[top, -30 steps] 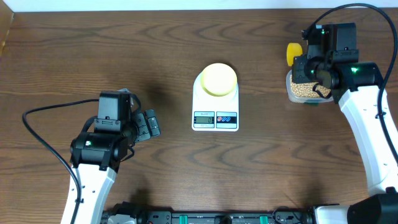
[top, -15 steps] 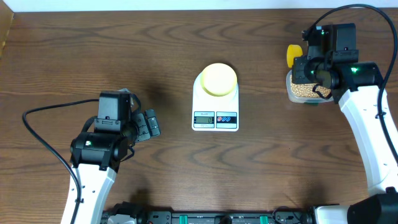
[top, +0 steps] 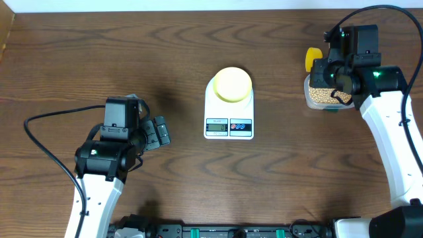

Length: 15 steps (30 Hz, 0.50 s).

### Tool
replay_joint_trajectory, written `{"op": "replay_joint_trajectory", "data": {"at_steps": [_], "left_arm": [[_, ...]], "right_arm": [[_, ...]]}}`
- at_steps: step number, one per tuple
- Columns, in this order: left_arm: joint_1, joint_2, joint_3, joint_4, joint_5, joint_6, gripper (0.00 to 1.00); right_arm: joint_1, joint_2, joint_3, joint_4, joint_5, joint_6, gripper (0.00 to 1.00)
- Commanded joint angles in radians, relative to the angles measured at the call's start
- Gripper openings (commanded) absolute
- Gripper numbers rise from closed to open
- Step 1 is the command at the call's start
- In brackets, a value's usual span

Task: Scoop item into bowl and weigh 50g on scale
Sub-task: 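Lower the yellow scoop toward the soybean tub with the right gripper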

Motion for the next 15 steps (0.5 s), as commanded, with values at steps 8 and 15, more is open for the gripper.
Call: {"op": "replay_joint_trajectory", "data": {"at_steps": [8,15], "left_arm": [[0.006,0.003,-0.001,-0.003,-0.021,0.010,1.00],[0.006,0.003,-0.001,-0.002,-0.021,0.010,1.00]], "right_arm": [[-0.004,-0.006,0.004,0.026,0.012,0.037,0.01],[-0.004,-0.006,0.004,0.088,0.011,0.037,0.01]]}}
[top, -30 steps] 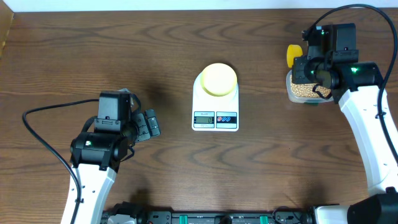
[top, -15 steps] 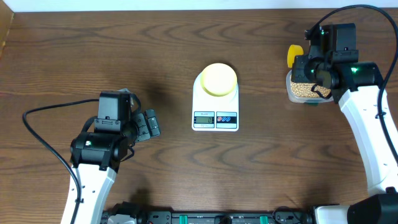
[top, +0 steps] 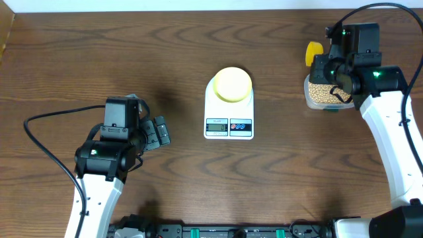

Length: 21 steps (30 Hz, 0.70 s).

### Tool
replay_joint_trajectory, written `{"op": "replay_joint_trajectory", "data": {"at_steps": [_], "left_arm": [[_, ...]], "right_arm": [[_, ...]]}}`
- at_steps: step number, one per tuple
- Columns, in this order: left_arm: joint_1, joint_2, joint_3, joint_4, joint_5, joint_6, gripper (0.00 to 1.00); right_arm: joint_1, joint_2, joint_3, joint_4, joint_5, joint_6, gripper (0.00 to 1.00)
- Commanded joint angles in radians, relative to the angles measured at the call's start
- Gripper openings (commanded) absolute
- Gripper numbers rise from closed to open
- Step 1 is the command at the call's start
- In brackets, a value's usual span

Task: Scoop item into bowl and weigh 50g on scale
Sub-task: 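Lower the yellow scoop toward the soybean tub with the right gripper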

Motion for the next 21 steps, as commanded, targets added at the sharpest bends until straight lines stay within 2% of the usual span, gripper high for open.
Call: {"op": "replay_joint_trajectory", "data": {"at_steps": [1,21], "left_arm": [[0.006,0.003,-0.001,-0.002,-0.021,0.010,1.00],[0.006,0.003,-0.001,-0.002,-0.021,0.010,1.00]], "right_arm": [[-0.004,-0.006,0.004,0.032,0.011,0.014,0.01],[-0.003,-0.006,0.004,0.065,0.008,0.014,0.01]]}}
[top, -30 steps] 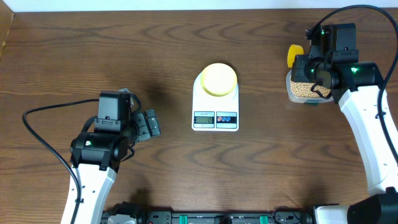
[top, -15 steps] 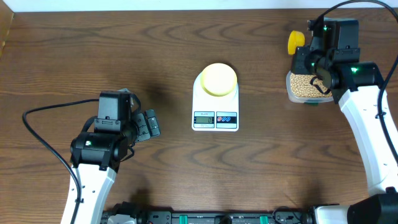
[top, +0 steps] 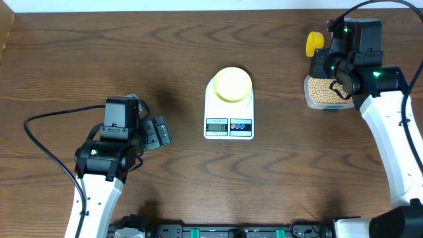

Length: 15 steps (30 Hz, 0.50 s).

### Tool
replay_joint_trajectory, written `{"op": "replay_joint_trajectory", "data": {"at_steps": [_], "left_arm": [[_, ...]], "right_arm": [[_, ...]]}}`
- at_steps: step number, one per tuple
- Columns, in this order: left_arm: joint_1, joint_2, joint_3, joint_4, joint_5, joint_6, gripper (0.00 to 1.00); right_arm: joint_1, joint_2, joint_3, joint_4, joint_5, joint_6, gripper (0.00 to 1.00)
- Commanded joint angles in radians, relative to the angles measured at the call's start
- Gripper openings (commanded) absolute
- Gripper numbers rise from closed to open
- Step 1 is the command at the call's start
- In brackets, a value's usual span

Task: Scoop item into bowl and weigh 50g on scale
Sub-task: 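Lower the yellow scoop toward the soybean tub with the right gripper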

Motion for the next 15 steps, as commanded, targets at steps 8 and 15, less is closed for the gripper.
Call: {"op": "replay_joint_trajectory", "data": {"at_steps": [8,15], "left_arm": [[0.006,0.003,-0.001,-0.003,-0.021,0.010,1.00],[0.006,0.003,-0.001,-0.003,-0.021,0.010,1.00]], "right_arm": [[-0.003,-0.006,0.004,0.001,0.008,0.014,0.01],[-0.003,-0.006,0.004,-0.010,0.008,0.015,0.01]]}}
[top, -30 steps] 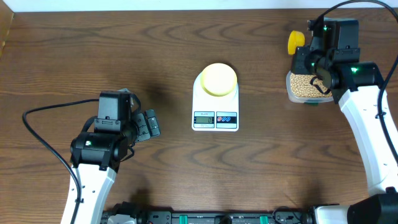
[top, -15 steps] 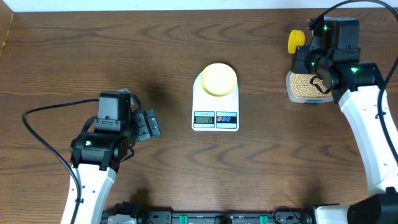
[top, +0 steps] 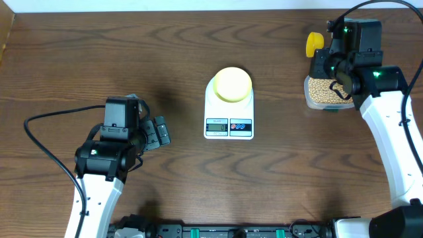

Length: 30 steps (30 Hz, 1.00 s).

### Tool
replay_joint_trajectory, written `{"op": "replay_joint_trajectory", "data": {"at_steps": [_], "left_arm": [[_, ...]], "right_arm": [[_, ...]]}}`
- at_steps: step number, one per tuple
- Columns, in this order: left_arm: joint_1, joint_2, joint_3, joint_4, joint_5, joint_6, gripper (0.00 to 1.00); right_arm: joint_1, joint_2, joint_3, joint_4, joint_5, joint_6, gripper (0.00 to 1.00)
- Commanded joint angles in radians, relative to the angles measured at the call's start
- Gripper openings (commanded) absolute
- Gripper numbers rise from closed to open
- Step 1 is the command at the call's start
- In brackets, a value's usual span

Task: Scoop item into bowl and weigh 50g on scale
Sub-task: 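Lower the yellow scoop toward the soybean tub with the right gripper, then dip the yellow scoop into the soybeans with the right gripper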

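Note:
A white scale stands mid-table with a pale yellow bowl on its platform. At the right, a clear container is filled with tan grains. My right gripper hovers by the container's far edge, shut on a yellow scoop that sticks out beyond the container; the wrist hides the fingers. My left gripper rests low on the table left of the scale with nothing in it. Its jaw gap does not show.
The table's far edge meets a white wall just behind the scoop. The right arm's white link runs down the right side. A black cable loops beside the left arm.
The right gripper first held the yellow scoop over the far part of the grain container. At each later moment gripper and scoop stood farther toward the back edge, ending past the container's rim, where they stay. The left arm, scale and bowl never moved.

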Motion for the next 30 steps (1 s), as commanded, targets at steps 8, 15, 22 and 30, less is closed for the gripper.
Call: {"op": "replay_joint_trajectory", "data": {"at_steps": [8,15,22,30], "left_arm": [[0.006,0.003,-0.001,-0.002,-0.021,0.010,1.00],[0.006,0.003,-0.001,-0.002,-0.021,0.010,1.00],[0.006,0.003,-0.001,-0.002,-0.021,0.010,1.00],[0.006,0.003,-0.001,-0.002,-0.021,0.010,1.00]], "right_arm": [[-0.037,-0.032,0.005,-0.129,0.039,0.037,0.01],[-0.146,-0.058,0.005,-0.151,0.038,-0.005,0.01],[-0.205,-0.016,0.005,-0.230,0.042,-0.020,0.01],[-0.206,0.072,0.005,-0.311,0.016,-0.008,0.01]]}}
